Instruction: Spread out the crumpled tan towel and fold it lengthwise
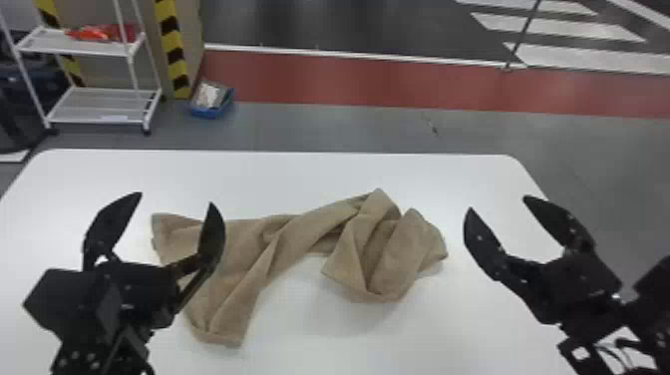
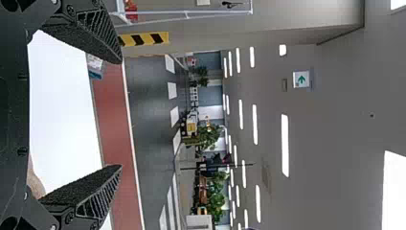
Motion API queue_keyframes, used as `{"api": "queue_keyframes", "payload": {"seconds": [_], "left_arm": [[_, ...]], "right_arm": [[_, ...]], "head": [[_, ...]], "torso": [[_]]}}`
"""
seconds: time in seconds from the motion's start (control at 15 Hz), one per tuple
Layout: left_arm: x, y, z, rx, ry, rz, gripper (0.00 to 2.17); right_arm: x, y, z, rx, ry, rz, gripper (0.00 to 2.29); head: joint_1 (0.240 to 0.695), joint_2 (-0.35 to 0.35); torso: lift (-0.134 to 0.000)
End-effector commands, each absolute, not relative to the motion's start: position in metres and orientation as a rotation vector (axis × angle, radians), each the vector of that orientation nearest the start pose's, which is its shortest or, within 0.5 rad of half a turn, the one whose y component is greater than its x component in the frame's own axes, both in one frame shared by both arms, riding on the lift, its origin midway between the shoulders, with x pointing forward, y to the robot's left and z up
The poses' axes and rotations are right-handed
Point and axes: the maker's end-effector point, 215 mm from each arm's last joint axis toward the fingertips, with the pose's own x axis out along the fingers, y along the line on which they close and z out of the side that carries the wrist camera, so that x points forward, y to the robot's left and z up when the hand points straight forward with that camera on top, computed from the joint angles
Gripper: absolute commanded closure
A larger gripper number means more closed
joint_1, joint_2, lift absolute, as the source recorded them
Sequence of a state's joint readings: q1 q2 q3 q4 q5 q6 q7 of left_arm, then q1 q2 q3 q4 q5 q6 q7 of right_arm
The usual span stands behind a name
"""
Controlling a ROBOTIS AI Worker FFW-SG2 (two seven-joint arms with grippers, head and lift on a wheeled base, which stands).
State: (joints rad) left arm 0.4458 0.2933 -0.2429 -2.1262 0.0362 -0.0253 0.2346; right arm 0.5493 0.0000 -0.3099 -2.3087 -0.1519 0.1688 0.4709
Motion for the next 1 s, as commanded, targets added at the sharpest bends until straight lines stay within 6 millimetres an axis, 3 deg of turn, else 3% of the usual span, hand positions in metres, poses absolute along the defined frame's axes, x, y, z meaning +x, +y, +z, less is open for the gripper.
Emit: {"api": "queue_keyframes", "payload": {"seconds": [0.0,0.33,0.53,0.73,0.93], "left_arm": [[0.447,0.164,-0.280,0.086,-0.103,-0.120,0.13],[0.448,0.163,-0.280,0.087,-0.102,-0.122,0.14],[0.455,0.166,-0.282,0.084,-0.099,-0.127,0.14],[0.464,0.175,-0.322,0.108,0.000,-0.118,0.14],[0.462,0.179,-0.337,0.104,0.034,-0.116,0.14]], "right_arm": [[0.419,-0.276,-0.254,-0.023,-0.033,0.236,0.09],[0.420,-0.276,-0.256,-0.021,-0.029,0.236,0.09],[0.439,-0.281,-0.267,-0.024,-0.019,0.223,0.18],[0.457,-0.267,-0.308,-0.021,0.052,0.258,0.22],[0.471,-0.278,-0.358,-0.035,0.160,0.230,0.22]], "head": [[0.695,-0.144],[0.695,-0.145],[0.695,-0.145],[0.695,-0.139],[0.695,-0.115]], "torso": [[-0.125],[-0.125],[-0.125],[-0.125],[-0.125]]}}
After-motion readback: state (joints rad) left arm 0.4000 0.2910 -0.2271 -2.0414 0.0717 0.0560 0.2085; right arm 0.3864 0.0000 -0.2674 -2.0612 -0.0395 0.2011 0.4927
